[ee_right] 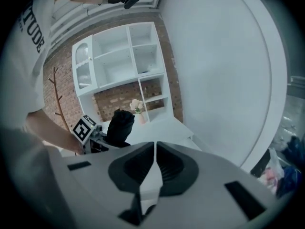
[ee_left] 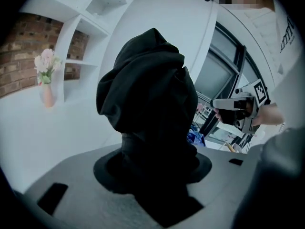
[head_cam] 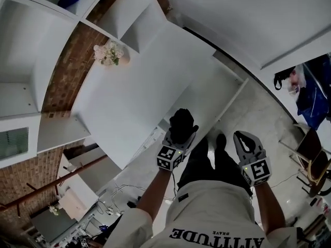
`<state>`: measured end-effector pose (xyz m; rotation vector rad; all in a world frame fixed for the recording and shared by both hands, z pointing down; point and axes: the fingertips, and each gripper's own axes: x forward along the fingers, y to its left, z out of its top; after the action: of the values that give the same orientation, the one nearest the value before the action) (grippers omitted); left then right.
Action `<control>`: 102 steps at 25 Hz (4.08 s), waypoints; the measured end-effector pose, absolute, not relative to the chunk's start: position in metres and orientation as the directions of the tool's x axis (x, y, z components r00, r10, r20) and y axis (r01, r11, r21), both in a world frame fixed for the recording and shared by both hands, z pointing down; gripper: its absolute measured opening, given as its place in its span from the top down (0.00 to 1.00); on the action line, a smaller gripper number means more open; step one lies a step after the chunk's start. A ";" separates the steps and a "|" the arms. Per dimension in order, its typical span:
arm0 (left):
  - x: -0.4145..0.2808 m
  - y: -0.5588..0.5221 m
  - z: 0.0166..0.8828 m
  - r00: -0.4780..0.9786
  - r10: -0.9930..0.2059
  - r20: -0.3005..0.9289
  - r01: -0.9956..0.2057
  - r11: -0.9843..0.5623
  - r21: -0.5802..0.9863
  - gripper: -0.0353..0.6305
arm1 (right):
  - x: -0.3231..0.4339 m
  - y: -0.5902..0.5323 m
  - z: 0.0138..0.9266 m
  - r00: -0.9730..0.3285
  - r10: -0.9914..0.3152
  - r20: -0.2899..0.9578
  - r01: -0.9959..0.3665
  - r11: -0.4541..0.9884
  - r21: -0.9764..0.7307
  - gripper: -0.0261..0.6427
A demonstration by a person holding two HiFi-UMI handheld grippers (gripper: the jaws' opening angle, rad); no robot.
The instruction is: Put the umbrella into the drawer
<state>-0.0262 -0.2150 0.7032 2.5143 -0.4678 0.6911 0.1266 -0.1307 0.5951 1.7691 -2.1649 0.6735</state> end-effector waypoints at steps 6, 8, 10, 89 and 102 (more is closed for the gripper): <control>-0.019 -0.225 0.765 0.782 -0.122 0.612 -0.441 -0.801 0.404 0.58 | 0.124 -0.142 0.616 -0.195 -0.835 0.514 -0.972 0.093 -0.216 0.91; -0.017 -0.224 0.783 0.767 -0.089 0.635 -0.435 -0.800 0.414 0.58 | 0.121 -0.146 0.623 -0.194 -0.831 0.521 -0.971 0.086 -0.224 0.91; -0.015 -0.223 0.802 0.752 -0.063 0.657 -0.433 -0.798 0.419 0.58 | 0.118 -0.148 0.635 -0.192 -0.827 0.528 -0.968 0.073 -0.238 0.91; -0.079 -0.229 0.674 0.624 -0.484 0.614 -0.732 -0.638 0.240 0.86 | 0.111 -0.151 0.560 -0.334 -0.820 0.464 -0.943 0.287 -0.170 0.91; -0.104 -0.115 0.586 0.534 -0.728 0.429 -0.846 -0.459 0.273 0.91 | 0.126 -0.073 0.533 -0.469 -0.799 0.377 -0.883 0.433 -0.180 0.91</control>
<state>-0.1042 -0.1154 0.5858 2.3217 -1.2809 0.3478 0.1265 -0.0728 0.5328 1.4675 -2.4516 0.5217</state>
